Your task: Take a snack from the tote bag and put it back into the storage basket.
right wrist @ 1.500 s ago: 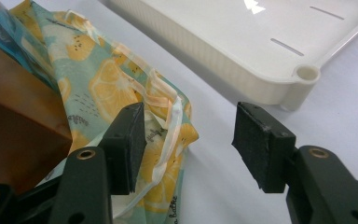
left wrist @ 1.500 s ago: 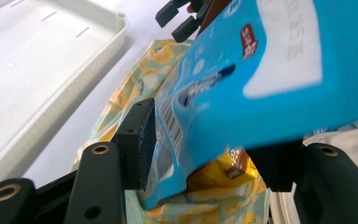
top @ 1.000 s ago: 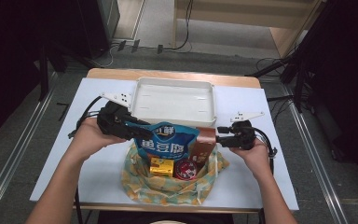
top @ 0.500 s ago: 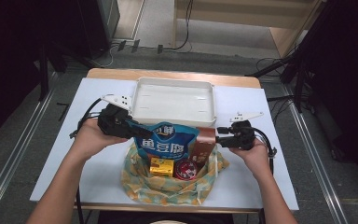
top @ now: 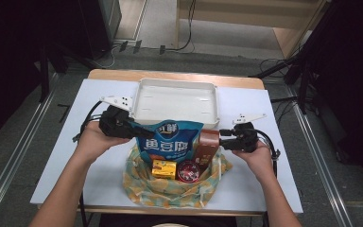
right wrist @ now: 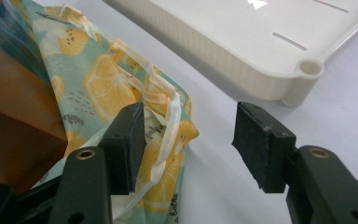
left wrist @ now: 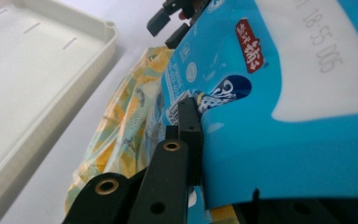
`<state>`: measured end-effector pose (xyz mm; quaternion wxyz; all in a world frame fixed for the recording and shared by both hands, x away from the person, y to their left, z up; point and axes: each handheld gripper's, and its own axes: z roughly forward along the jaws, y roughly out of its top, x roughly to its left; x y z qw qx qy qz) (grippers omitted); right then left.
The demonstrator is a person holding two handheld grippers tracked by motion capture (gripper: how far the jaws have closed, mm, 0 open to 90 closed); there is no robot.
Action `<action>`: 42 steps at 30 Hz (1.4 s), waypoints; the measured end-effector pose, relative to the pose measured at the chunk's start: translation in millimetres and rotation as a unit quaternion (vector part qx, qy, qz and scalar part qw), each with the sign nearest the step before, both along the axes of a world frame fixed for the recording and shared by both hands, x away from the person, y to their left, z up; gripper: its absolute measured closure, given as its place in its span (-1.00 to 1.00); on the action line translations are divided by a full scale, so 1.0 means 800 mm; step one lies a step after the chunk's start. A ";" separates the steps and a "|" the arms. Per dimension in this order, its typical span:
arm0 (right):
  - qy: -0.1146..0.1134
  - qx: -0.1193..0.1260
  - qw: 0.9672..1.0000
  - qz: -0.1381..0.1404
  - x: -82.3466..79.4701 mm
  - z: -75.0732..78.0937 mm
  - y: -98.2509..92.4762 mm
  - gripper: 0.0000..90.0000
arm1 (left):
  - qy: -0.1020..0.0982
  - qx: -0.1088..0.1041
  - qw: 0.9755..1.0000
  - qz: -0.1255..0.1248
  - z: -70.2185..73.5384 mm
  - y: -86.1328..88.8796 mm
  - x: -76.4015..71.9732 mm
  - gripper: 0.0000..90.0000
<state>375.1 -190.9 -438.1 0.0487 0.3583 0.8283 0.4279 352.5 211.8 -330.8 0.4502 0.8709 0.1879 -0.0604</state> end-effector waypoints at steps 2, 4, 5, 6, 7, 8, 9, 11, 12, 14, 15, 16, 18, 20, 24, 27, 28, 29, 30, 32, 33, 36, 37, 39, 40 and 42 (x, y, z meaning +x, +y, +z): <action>0.001 0.001 1.000 -0.001 0.000 0.000 0.000 -0.01 | 0.003 -0.002 1.000 0.009 0.001 0.000 0.000 0.95; 0.002 0.002 1.000 -0.002 0.000 0.000 -0.001 -0.01 | 0.002 -0.004 1.000 0.012 0.001 -0.001 0.000 0.95; 0.004 0.002 1.000 -0.003 0.000 0.000 -0.001 -0.01 | 0.004 -0.006 1.000 0.013 0.002 -0.002 0.000 0.95; 0.005 0.002 1.000 -0.003 0.000 0.000 -0.001 -0.01 | 0.001 -0.006 1.000 0.015 0.003 -0.002 0.000 0.95; 0.005 0.002 1.000 -0.003 0.000 0.000 -0.001 -0.01 | 0.003 -0.008 1.000 0.014 0.003 -0.003 -0.001 0.95; 0.003 0.003 1.000 -0.002 0.000 0.001 -0.001 -0.01 | -0.001 -0.007 1.000 0.019 0.003 -0.004 -0.002 0.95; 0.000 0.003 1.000 -0.002 0.000 0.001 -0.001 -0.01 | 0.003 -0.010 1.000 0.019 0.004 -0.005 -0.002 0.96; 0.000 0.003 1.000 -0.001 0.000 0.001 -0.001 -0.01 | -0.001 -0.008 1.000 0.023 0.007 -0.008 -0.005 0.96; 0.001 0.003 1.000 -0.001 0.000 0.001 -0.001 -0.01 | -0.002 -0.005 1.000 0.021 0.008 -0.010 -0.005 0.96; 0.001 0.002 1.000 -0.002 0.000 0.001 -0.001 -0.02 | 0.001 -0.004 1.000 0.025 0.011 -0.013 -0.006 0.96; 0.000 0.003 1.000 -0.001 0.000 0.001 -0.002 -0.02 | -0.001 -0.004 1.000 0.030 0.013 -0.013 -0.007 0.96; 0.000 0.004 1.000 -0.001 0.000 0.001 -0.002 -0.02 | -0.001 -0.004 1.000 0.028 0.015 -0.014 -0.007 0.96; -0.001 0.004 1.000 -0.002 0.000 0.001 -0.002 -0.02 | -0.003 -0.007 1.000 0.028 0.020 -0.015 -0.006 0.96; 0.001 0.004 1.000 -0.003 0.000 0.001 -0.002 -0.02 | -0.005 -0.015 0.999 0.031 0.023 -0.015 -0.006 0.96; 0.000 0.005 1.000 -0.002 0.000 0.001 -0.002 -0.02 | -0.009 -0.018 0.999 0.029 0.030 -0.017 -0.006 0.96; 0.004 0.004 1.000 -0.003 0.000 0.001 -0.001 -0.02 | -0.015 -0.013 0.999 0.032 0.043 -0.020 -0.006 0.96; 0.004 0.004 1.000 -0.003 0.000 0.001 -0.001 -0.02 | -0.015 -0.013 0.999 0.032 0.043 -0.020 -0.006 0.96; 0.003 0.004 1.000 -0.002 -0.001 0.001 -0.001 -0.02 | -0.024 -0.012 0.999 0.031 0.053 -0.020 -0.006 0.96; 0.004 0.004 1.000 -0.002 -0.001 0.001 -0.001 -0.02 | -0.022 -0.016 0.999 0.031 0.057 -0.020 -0.005 0.96; 0.003 0.004 1.000 -0.003 0.000 0.001 -0.001 -0.02 | -0.026 -0.017 0.999 0.034 0.062 -0.020 -0.004 0.96; 0.004 0.003 1.000 -0.002 0.000 0.001 -0.001 -0.02 | -0.029 -0.015 0.999 0.034 0.071 -0.021 -0.003 0.96; 0.004 0.005 1.000 -0.003 -0.001 0.001 -0.001 -0.02 | -0.039 -0.011 0.998 0.038 0.084 -0.023 -0.004 0.96; 0.004 0.006 1.000 -0.002 0.000 0.001 -0.001 -0.02 | -0.039 -0.011 0.998 0.038 0.084 -0.023 -0.004 0.96; 0.005 0.006 1.000 -0.003 0.000 0.001 -0.001 -0.02 | -0.044 -0.008 0.998 0.042 0.094 -0.021 -0.003 0.96; 0.006 0.006 1.000 -0.002 0.000 0.001 -0.001 -0.02 | -0.041 -0.010 0.998 0.043 0.097 -0.020 -0.003 0.96; 0.006 0.006 1.000 -0.002 -0.001 0.001 -0.001 -0.02 | -0.042 -0.007 0.998 0.050 0.101 -0.016 -0.001 0.96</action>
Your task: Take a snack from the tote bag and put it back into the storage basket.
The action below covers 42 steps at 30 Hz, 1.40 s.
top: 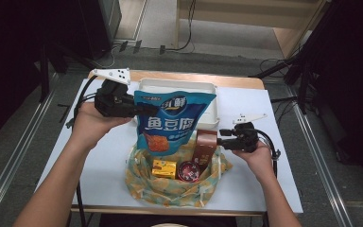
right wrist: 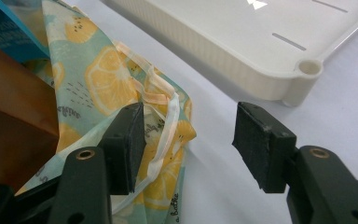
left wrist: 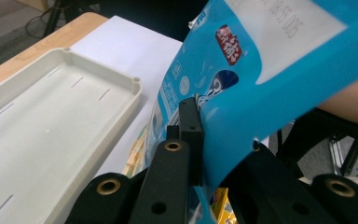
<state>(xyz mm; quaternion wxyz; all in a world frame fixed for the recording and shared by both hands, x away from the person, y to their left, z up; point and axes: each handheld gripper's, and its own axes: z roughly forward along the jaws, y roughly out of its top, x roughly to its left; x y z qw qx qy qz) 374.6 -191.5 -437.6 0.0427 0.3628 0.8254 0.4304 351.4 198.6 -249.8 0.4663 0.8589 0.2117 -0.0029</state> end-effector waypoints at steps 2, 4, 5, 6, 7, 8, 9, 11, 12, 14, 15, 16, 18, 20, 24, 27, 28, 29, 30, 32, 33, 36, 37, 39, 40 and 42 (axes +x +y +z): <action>-0.002 0.000 1.000 0.000 0.000 0.000 0.000 -0.02 | -0.001 -0.001 1.000 0.003 0.002 0.002 0.000 0.96; -0.004 -0.002 1.000 0.003 0.000 0.000 0.001 -0.01 | -0.002 -0.001 1.000 0.007 0.005 0.005 0.000 0.96; -0.005 -0.002 1.000 0.004 0.000 0.000 0.001 0.00 | -0.004 -0.001 1.000 0.012 0.008 0.009 0.001 0.96; -0.004 -0.002 1.000 0.004 -0.001 0.000 0.002 0.00 | -0.003 -0.001 1.000 0.014 0.009 0.011 0.001 0.96; -0.004 -0.002 1.000 0.004 -0.001 0.000 0.002 0.00 | -0.005 -0.002 1.000 0.016 0.010 0.013 0.002 0.95; -0.005 -0.003 1.000 0.003 -0.001 0.000 0.002 0.00 | -0.003 -0.004 1.000 0.019 0.011 0.017 0.003 0.96; -0.008 -0.003 1.000 0.005 -0.001 -0.001 0.003 0.00 | -0.002 -0.004 1.000 0.021 0.011 0.021 0.004 0.95; -0.008 -0.003 1.000 0.007 0.000 -0.001 0.003 0.00 | 0.000 -0.002 1.000 0.026 0.012 0.027 0.005 0.95; -0.007 -0.003 1.000 0.007 0.000 -0.001 0.003 0.00 | 0.000 -0.003 0.999 0.033 0.013 0.032 0.004 0.95; -0.008 -0.005 1.000 0.008 0.000 -0.001 0.003 0.00 | -0.003 0.000 0.999 0.037 0.014 0.038 0.004 0.95; -0.008 -0.005 1.000 0.007 0.000 -0.001 0.003 0.00 | -0.002 0.000 0.999 0.038 0.014 0.040 0.004 0.95; -0.008 -0.004 1.000 0.007 0.000 -0.001 0.003 0.00 | -0.002 -0.001 0.999 0.042 0.015 0.044 0.004 0.95; -0.007 -0.003 1.000 0.008 0.001 -0.002 0.004 0.00 | 0.001 -0.005 0.999 0.048 0.016 0.051 0.006 0.95; -0.008 -0.003 1.000 0.007 0.001 -0.002 0.005 0.00 | 0.001 -0.010 0.999 0.053 0.017 0.057 0.007 0.96; -0.010 -0.003 1.000 0.008 0.003 -0.002 0.007 0.00 | -0.003 -0.009 0.998 0.063 0.019 0.065 0.011 0.95; -0.011 -0.002 1.000 0.010 0.003 -0.002 0.007 0.00 | -0.001 -0.006 0.997 0.072 0.020 0.070 0.016 0.96; -0.011 -0.002 1.000 0.010 0.003 -0.002 0.007 0.00 | -0.001 -0.006 0.997 0.072 0.020 0.070 0.016 0.96; -0.010 -0.001 1.000 0.010 0.004 -0.002 0.007 0.00 | 0.000 -0.005 0.997 0.075 0.021 0.072 0.018 0.96; -0.008 -0.002 1.000 0.008 0.004 -0.002 0.007 0.00 | -0.001 -0.005 0.997 0.077 0.021 0.073 0.020 0.96; -0.008 -0.002 1.000 0.008 0.004 -0.002 0.007 0.00 | -0.005 -0.002 0.996 0.086 0.023 0.074 0.026 0.96; -0.008 -0.002 1.000 0.008 0.004 -0.002 0.007 0.00 | -0.004 -0.002 0.996 0.088 0.023 0.074 0.029 0.96; -0.007 -0.001 1.000 0.007 0.004 -0.003 0.007 0.00 | 0.002 -0.003 0.996 0.090 0.023 0.074 0.039 0.96; -0.007 -0.001 1.000 0.008 0.004 -0.002 0.008 0.00 | 0.002 -0.001 0.996 0.092 0.023 0.073 0.042 0.95; -0.009 -0.001 1.000 0.008 0.004 -0.002 0.008 0.00 | 0.005 -0.001 0.996 0.093 0.022 0.072 0.048 0.96; -0.008 -0.001 1.000 0.009 0.004 -0.003 0.008 0.00 | 0.004 0.003 0.995 0.096 0.023 0.070 0.051 0.96; -0.007 -0.001 1.000 0.007 0.004 -0.003 0.007 0.00 | 0.004 0.004 0.995 0.099 0.024 0.068 0.057 0.95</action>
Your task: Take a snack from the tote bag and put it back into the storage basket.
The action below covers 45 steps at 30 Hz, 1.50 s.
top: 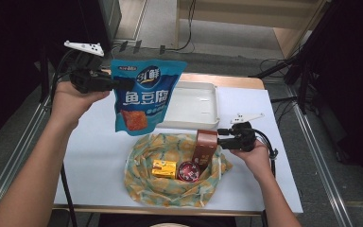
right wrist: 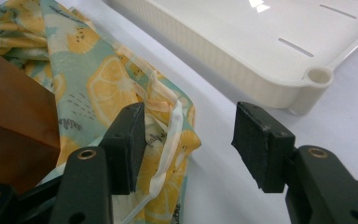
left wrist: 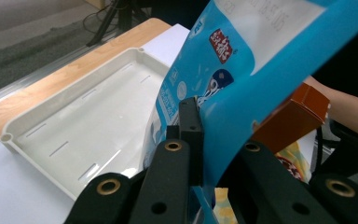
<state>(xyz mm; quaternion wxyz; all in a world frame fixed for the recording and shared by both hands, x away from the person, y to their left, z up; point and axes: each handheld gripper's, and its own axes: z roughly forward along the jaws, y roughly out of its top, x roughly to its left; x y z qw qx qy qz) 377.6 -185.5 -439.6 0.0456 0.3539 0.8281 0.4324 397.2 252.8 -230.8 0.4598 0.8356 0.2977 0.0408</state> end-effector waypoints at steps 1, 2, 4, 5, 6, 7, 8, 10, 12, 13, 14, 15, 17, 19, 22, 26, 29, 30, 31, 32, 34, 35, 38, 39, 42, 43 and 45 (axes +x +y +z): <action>0.000 0.000 1.000 0.000 0.000 0.000 0.000 0.00 | 0.000 -0.001 1.000 0.002 0.000 -0.001 0.003 0.96; 0.000 0.000 1.000 0.000 0.000 0.000 0.000 0.00 | 0.000 -0.001 1.000 0.003 0.001 -0.003 0.007 0.95; -0.003 0.000 1.000 0.003 0.000 0.000 0.000 0.00 | 0.000 0.005 1.000 0.006 0.001 -0.006 0.016 0.95; -0.004 0.000 1.000 0.002 0.000 0.001 0.000 0.00 | 0.000 0.008 1.000 0.008 0.001 -0.008 0.021 0.95; -0.004 0.000 1.000 0.002 -0.001 0.001 0.000 0.00 | 0.001 0.009 1.000 0.010 0.000 -0.010 0.025 0.95; -0.004 0.001 1.000 0.003 0.000 0.001 -0.001 0.00 | 0.001 0.012 1.000 0.011 -0.001 -0.012 0.030 0.95; -0.004 0.001 1.000 0.003 0.000 0.001 -0.001 0.00 | 0.002 0.014 1.000 0.012 -0.002 -0.014 0.034 0.96; -0.002 0.002 1.000 0.003 0.000 0.001 -0.001 -0.01 | 0.004 0.013 1.000 0.014 -0.006 -0.016 0.044 0.95; -0.001 0.004 1.000 0.002 -0.001 0.001 -0.002 -0.01 | 0.008 0.015 1.000 0.017 -0.008 -0.019 0.053 0.95; -0.001 0.004 1.000 0.002 -0.001 0.001 -0.002 -0.01 | 0.009 0.016 1.000 0.018 -0.009 -0.021 0.057 0.95; 0.001 0.004 1.000 0.001 -0.001 0.001 -0.002 -0.01 | 0.011 0.017 1.000 0.019 -0.010 -0.023 0.060 0.95; 0.000 0.003 1.000 0.002 -0.001 0.001 -0.003 -0.01 | 0.010 0.019 1.000 0.021 -0.011 -0.025 0.064 0.95; 0.001 0.003 1.000 0.001 -0.002 0.002 -0.003 -0.01 | 0.010 0.019 1.000 0.021 -0.012 -0.030 0.071 0.96; 0.001 0.001 1.000 0.001 -0.003 0.002 -0.003 -0.01 | 0.010 0.017 1.000 0.022 -0.013 -0.035 0.078 0.95; -0.003 -0.001 1.000 0.001 -0.005 0.002 -0.003 -0.01 | 0.010 0.018 1.000 0.023 -0.017 -0.041 0.088 0.95; -0.004 0.001 1.000 0.001 -0.005 0.002 -0.003 0.00 | 0.015 0.014 1.000 0.020 -0.025 -0.050 0.100 0.96; 0.001 -0.002 1.000 0.000 -0.005 0.001 -0.001 0.00 | 0.020 0.013 1.000 0.019 -0.033 -0.058 0.110 0.95; -0.001 -0.004 1.000 0.002 -0.005 0.001 -0.002 0.00 | 0.020 0.013 1.000 0.019 -0.033 -0.058 0.110 0.95; -0.002 -0.004 1.000 0.001 -0.006 0.001 -0.001 0.00 | 0.020 0.013 1.000 0.017 -0.036 -0.059 0.114 0.95; -0.003 -0.003 1.000 0.000 -0.006 0.001 -0.002 0.00 | 0.023 0.010 0.999 0.020 -0.043 -0.063 0.119 0.96; -0.001 0.000 1.000 -0.002 -0.007 0.002 -0.002 0.00 | 0.022 0.009 0.999 0.022 -0.048 -0.067 0.124 0.95; -0.003 -0.001 1.000 -0.003 -0.006 0.002 -0.003 0.00 | 0.022 0.009 0.999 0.024 -0.051 -0.068 0.127 0.95; -0.001 -0.001 1.000 -0.003 -0.006 0.001 -0.004 0.00 | 0.026 0.006 0.999 0.031 -0.059 -0.071 0.134 0.95; -0.001 -0.001 1.000 -0.003 -0.006 0.001 -0.004 0.00 | 0.026 0.006 0.999 0.032 -0.061 -0.072 0.137 0.95; -0.001 -0.001 1.000 -0.001 -0.006 0.001 -0.004 0.00 | 0.024 0.008 0.999 0.036 -0.067 -0.075 0.142 0.95; -0.001 -0.001 1.000 -0.001 -0.006 0.001 -0.004 0.00 | 0.024 0.008 0.999 0.036 -0.067 -0.075 0.142 0.95; 0.000 -0.002 1.000 -0.001 -0.006 0.001 -0.004 0.00 | 0.021 0.013 0.999 0.042 -0.071 -0.079 0.144 0.95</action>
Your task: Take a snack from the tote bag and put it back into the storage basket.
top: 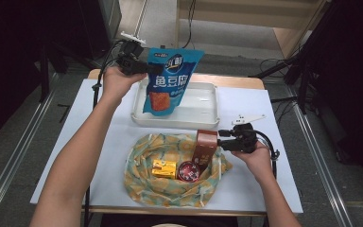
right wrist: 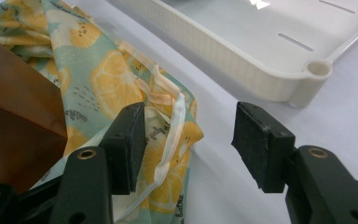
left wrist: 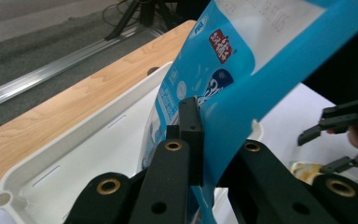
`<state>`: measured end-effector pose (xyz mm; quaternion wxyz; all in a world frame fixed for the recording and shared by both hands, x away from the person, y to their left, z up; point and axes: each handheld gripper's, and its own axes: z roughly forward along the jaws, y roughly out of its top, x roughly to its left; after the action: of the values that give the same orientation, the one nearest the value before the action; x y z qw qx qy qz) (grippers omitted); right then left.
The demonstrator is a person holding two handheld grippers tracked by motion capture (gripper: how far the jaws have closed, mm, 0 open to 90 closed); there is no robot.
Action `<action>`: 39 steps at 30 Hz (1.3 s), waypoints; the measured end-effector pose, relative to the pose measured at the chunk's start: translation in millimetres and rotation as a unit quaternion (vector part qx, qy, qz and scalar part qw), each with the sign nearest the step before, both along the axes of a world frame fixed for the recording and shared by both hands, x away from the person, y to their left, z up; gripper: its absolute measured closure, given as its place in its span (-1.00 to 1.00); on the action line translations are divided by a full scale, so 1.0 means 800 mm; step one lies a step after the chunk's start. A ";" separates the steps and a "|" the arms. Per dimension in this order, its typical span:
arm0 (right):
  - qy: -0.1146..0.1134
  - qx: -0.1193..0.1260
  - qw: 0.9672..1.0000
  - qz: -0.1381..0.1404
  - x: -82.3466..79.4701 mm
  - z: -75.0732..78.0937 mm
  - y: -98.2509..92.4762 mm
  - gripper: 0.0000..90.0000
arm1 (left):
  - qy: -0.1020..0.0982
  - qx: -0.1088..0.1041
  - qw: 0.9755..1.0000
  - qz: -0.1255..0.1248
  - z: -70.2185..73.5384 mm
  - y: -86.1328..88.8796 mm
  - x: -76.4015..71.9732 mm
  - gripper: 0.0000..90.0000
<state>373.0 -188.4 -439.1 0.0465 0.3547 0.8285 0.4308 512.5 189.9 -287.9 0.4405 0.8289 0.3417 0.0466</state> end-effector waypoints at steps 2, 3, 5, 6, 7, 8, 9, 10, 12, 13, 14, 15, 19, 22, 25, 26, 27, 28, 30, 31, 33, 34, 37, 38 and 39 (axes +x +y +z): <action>0.001 -0.001 1.000 0.000 0.000 0.000 -0.001 0.00 | 0.000 0.002 1.000 0.000 -0.005 -0.003 0.002 0.95; 0.001 0.000 1.000 0.000 0.000 0.000 -0.001 0.00 | -0.002 -0.004 1.000 0.003 -0.009 -0.003 0.003 0.95; 0.000 0.000 1.000 0.000 0.000 0.000 -0.001 0.00 | -0.004 -0.005 1.000 0.006 -0.010 -0.002 0.004 0.95; 0.001 0.000 1.000 0.000 0.000 0.000 -0.001 0.00 | -0.002 -0.005 1.000 0.007 -0.012 -0.002 0.004 0.95; 0.002 -0.001 1.000 -0.001 0.000 0.000 -0.001 0.00 | -0.005 -0.006 1.000 0.007 -0.013 -0.001 0.004 0.95; 0.003 0.000 1.000 0.001 0.000 -0.001 0.000 0.00 | -0.007 -0.004 1.000 0.011 -0.015 0.000 0.004 0.95; 0.003 0.000 1.000 0.002 0.000 -0.001 0.000 0.00 | -0.007 -0.003 1.000 0.013 -0.018 0.004 0.005 0.95; 0.002 -0.002 1.000 0.002 0.000 -0.001 0.001 0.00 | -0.006 -0.006 1.000 0.017 -0.020 0.006 0.005 0.95; 0.002 -0.003 1.000 0.002 0.000 -0.001 0.001 0.00 | -0.003 -0.008 1.000 0.018 -0.022 0.009 0.005 0.95; 0.002 -0.003 1.000 0.002 0.000 -0.001 0.001 0.00 | -0.002 -0.007 1.000 0.020 -0.025 0.010 0.005 0.95; 0.002 -0.003 1.000 0.003 0.000 -0.001 0.002 0.00 | 0.000 -0.007 1.000 0.018 -0.027 0.012 0.005 0.95; 0.002 -0.003 1.000 0.003 0.000 -0.002 0.002 0.00 | 0.004 -0.008 1.000 0.013 -0.030 0.014 0.005 0.95; 0.004 -0.005 1.000 0.003 0.000 -0.003 0.003 0.00 | -0.001 -0.007 1.000 0.010 -0.035 0.012 0.001 0.93; 0.004 -0.007 1.000 0.004 0.000 -0.003 0.004 0.00 | 0.003 -0.006 1.000 0.012 -0.039 0.012 0.002 0.89; 0.003 -0.007 1.000 0.004 0.000 -0.003 0.003 0.00 | 0.003 -0.007 1.000 0.006 -0.043 0.013 -0.002 0.87; 0.003 -0.007 1.000 0.004 0.000 -0.003 0.003 0.00 | 0.004 -0.006 1.000 0.003 -0.043 0.013 -0.002 0.86; 0.005 -0.006 1.000 0.003 0.000 -0.003 0.003 0.00 | 0.004 -0.006 1.000 0.003 -0.043 0.013 -0.002 0.85; 0.006 -0.006 1.000 0.002 0.000 -0.003 0.002 0.00 | 0.003 -0.004 1.000 0.002 -0.042 0.013 -0.003 0.83; 0.006 -0.007 1.000 0.003 0.000 -0.003 0.002 0.00 | 0.003 -0.002 1.000 0.001 -0.041 0.012 -0.005 0.79; 0.005 -0.007 1.000 0.003 0.000 -0.003 0.002 0.00 | 0.006 -0.001 1.000 0.002 -0.040 0.012 -0.005 0.74; 0.004 -0.007 1.000 0.004 0.000 -0.003 0.003 0.00 | 0.007 0.002 1.000 -0.001 -0.040 0.012 -0.006 0.66; 0.004 -0.007 1.000 0.004 0.000 -0.003 0.003 0.00 | 0.007 0.002 1.000 -0.001 -0.040 0.012 -0.006 0.62; 0.005 -0.007 1.000 0.005 0.000 -0.004 0.003 0.00 | 0.009 0.002 1.000 -0.001 -0.041 0.013 -0.008 0.53; 0.005 -0.007 1.000 0.005 0.000 -0.004 0.003 0.00 | 0.008 0.003 1.000 -0.001 -0.041 0.014 -0.009 0.48; 0.005 -0.007 1.000 0.005 0.000 -0.004 0.003 0.00 | 0.008 0.003 1.000 -0.001 -0.041 0.014 -0.009 0.44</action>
<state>372.9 -186.1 -442.0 0.0432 0.3523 0.8335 0.4234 505.7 200.8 -320.8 0.4353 0.8308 0.3443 0.0403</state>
